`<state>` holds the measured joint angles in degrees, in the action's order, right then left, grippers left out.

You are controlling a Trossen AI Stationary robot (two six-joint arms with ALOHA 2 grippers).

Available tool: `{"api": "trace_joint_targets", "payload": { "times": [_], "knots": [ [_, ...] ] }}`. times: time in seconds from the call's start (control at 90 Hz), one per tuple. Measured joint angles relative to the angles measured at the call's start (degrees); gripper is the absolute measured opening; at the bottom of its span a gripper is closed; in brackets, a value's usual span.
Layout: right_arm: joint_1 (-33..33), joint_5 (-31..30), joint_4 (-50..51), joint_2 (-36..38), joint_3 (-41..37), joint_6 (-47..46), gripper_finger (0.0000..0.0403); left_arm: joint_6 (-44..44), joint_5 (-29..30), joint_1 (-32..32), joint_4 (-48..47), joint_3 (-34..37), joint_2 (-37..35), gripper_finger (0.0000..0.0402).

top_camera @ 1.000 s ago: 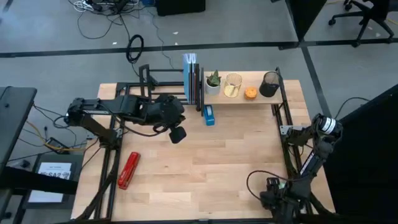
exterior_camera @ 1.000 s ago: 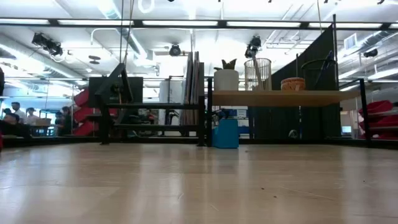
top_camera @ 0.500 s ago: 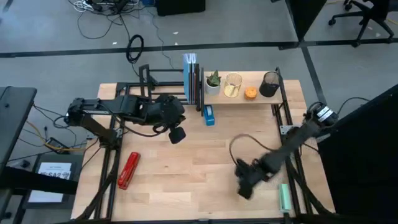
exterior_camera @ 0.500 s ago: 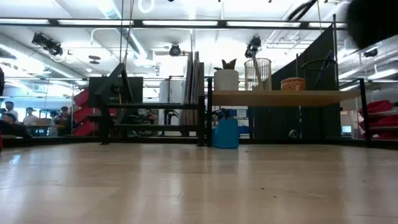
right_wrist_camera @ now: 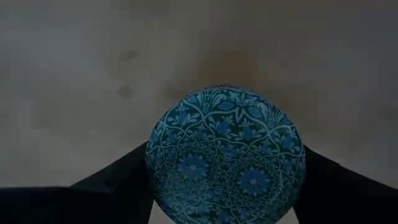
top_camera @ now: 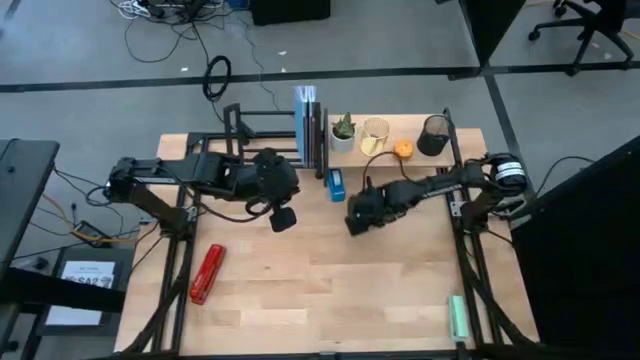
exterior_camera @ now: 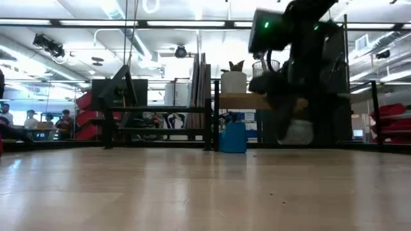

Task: Stock shelves
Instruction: Put the blue scented candle under the shelf

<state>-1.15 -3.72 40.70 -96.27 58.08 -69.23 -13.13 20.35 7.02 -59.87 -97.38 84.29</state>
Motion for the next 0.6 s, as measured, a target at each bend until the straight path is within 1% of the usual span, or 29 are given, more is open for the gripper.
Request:
{"api": "trace_joint_targets", "payload": {
  "times": [0.2,0.278,0.378,0.456,0.522,0.6],
  "knots": [
    [-3.37,0.39,-1.98,-2.62,0.03,-0.11,0.0261,2.35,-2.03,0.0,0.05,0.0,0.0,0.0],
    [-3.56,0.33,-2.41,-2.91,0.02,-0.13,0.0292,2.43,-2.4,0.0,0.01,0.02,0.0,0.0],
    [-3.54,-0.82,-2.78,-2.89,0.03,-0.15,0.0344,2.43,-2.55,0.0,-0.01,0.0,0.0,0.0],
    [-3.54,-1.21,-2.7,-2.62,0.04,-0.05,0.0374,2.43,-2.57,0.0,-0.03,0.0,0.0,0.0],
    [-3.54,-1.18,-2.65,-2.3,0.07,0.36,0.0389,2.43,-2.62,0.0,-0.03,0.0,0.0,0.0],
    [-3.53,-1.18,-1.39,-1.93,0.07,0.81,0.0393,2.43,-2.62,0.0,-0.05,0.0,0.0,0.0]
  ]
}}
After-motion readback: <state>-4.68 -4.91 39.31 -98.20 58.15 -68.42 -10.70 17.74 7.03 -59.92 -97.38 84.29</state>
